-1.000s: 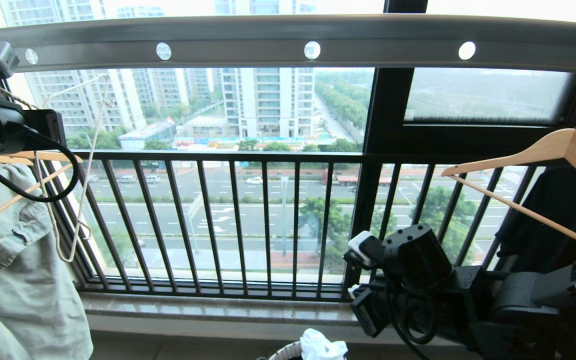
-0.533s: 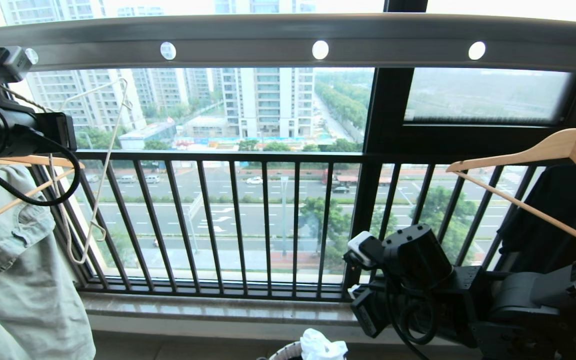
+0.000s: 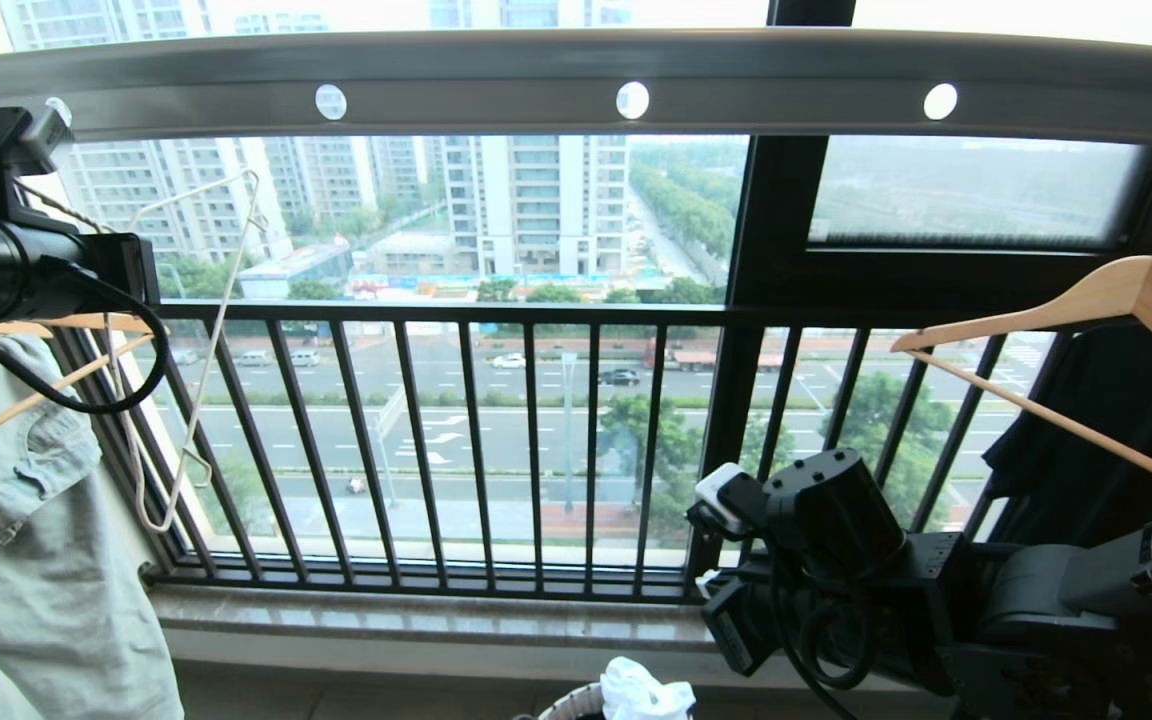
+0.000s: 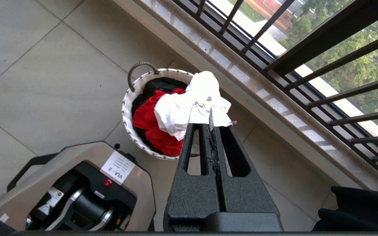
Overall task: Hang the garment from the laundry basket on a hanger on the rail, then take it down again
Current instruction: Hang the clothes rack on the clothesline
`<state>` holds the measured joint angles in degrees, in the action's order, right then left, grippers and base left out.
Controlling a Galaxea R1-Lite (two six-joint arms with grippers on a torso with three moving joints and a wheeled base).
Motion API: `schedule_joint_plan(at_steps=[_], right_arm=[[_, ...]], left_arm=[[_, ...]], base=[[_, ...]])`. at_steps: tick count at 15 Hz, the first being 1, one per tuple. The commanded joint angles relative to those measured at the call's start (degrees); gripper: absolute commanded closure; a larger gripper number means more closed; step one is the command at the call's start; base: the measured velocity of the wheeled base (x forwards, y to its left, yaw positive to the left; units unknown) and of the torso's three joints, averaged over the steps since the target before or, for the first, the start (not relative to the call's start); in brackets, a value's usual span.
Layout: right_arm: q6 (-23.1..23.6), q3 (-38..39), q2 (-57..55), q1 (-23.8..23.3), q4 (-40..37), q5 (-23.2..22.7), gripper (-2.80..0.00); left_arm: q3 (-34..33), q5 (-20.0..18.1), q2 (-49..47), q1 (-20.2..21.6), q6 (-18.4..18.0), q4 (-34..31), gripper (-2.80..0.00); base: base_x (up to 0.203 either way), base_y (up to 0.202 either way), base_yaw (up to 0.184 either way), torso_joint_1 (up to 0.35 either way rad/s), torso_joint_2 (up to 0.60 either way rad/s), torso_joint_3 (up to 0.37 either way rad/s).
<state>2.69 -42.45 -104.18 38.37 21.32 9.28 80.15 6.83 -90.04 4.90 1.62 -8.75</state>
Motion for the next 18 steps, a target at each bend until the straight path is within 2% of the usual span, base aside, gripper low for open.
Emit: schedule_joint_plan(at_steps=[1, 4, 14, 15, 18], right_arm=[[0.0, 0.1, -0.1, 0.0, 0.1, 0.0, 0.00], [0.0, 0.1, -0.1, 0.0, 0.1, 0.0, 0.00], [0.0, 0.1, -0.1, 0.0, 0.1, 0.0, 0.00], [0.0, 0.1, -0.1, 0.0, 0.1, 0.0, 0.00], [0.0, 0.1, -0.1, 0.0, 0.1, 0.0, 0.00]], left_arm=[[0.7, 0.0, -2.1, 0.4, 0.0, 0.0, 0.00], [2.4, 0.0, -5.4, 1.8, 0.2, 0.0, 0.00], [2.3, 0.0, -5.9, 1.9, 0.2, -0.1, 0.00], [2.3, 0.0, -5.8, 1.9, 0.1, -0.1, -2.80], [2.1, 0.0, -4.2, 1.8, 0.1, -0.2, -2.80]], base=[[0.000, 0.000, 0.000, 0.000, 0.00, 0.000], [0.000, 0.000, 0.000, 0.000, 0.00, 0.000], [0.000, 0.000, 0.000, 0.000, 0.00, 0.000], [0.000, 0.000, 0.000, 0.000, 0.00, 0.000], [0.000, 0.000, 0.000, 0.000, 0.00, 0.000]])
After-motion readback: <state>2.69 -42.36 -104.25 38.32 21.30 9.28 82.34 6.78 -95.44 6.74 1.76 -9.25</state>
